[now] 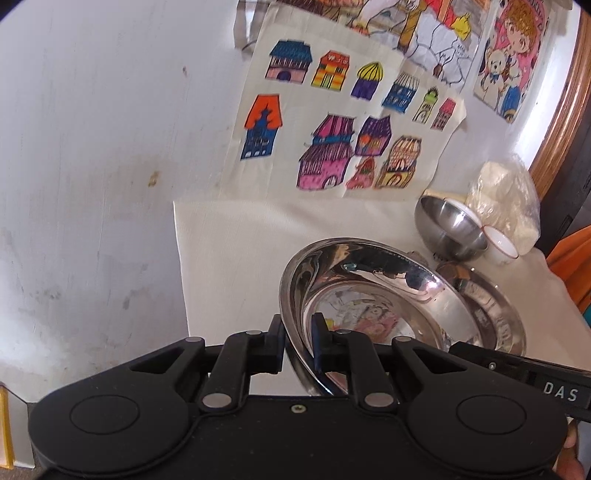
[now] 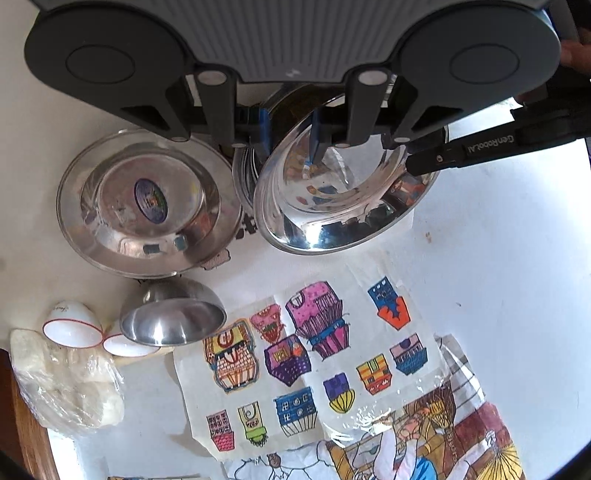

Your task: Organize plates and bowls

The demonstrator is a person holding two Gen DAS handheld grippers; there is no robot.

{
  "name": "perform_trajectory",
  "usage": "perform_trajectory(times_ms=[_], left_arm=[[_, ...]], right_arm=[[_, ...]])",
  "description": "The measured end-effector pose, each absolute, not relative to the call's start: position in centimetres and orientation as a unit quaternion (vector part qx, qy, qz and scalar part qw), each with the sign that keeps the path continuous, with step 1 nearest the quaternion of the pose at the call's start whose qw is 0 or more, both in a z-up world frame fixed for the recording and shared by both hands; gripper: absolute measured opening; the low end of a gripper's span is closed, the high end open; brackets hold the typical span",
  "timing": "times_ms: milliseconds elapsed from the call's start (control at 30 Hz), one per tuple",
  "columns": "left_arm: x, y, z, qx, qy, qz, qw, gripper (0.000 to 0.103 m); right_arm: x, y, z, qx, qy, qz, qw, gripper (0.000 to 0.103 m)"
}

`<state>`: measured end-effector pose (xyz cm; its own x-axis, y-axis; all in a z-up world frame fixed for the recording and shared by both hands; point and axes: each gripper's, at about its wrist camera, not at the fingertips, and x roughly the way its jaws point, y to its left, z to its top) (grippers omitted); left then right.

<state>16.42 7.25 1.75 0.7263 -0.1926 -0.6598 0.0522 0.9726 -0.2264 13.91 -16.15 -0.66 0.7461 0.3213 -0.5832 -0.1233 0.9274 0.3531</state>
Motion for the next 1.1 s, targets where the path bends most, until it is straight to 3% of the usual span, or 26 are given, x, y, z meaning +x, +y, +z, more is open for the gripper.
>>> perform_trajectory(times_ms=[667,767,833,933,1100], left_arm=[[16.7,6.6,0.6,-0.089,0.380,-0.069,0.918,0.022],[16.6,6.6,0.7,-0.090,0.378,-0.068,0.919,0.032],[16.6,6.7,1.0,-0.091,0.374,-0.064,0.921,0.046],[16.4,7.0,1.5,-0.097,0.364,-0.052,0.925,0.062],[16.2,6.9,2.2,-0.103,0.351,-0.043,0.930,0.076]], right_arm=[[13.7,-16.4,-1.0,0.144,0.340,0.121,0.921,0.029],[13.6,-16.6,-1.1,0.147,0.340,0.125,0.920,0.034],[13.5,-16.6,-1.0,0.147,0.339,0.124,0.921,0.038],[13.4,-16.8,-1.0,0.148,0.336,0.125,0.922,0.052],[13.0,-17.8,-1.0,0.158,0.320,0.130,0.925,0.071]])
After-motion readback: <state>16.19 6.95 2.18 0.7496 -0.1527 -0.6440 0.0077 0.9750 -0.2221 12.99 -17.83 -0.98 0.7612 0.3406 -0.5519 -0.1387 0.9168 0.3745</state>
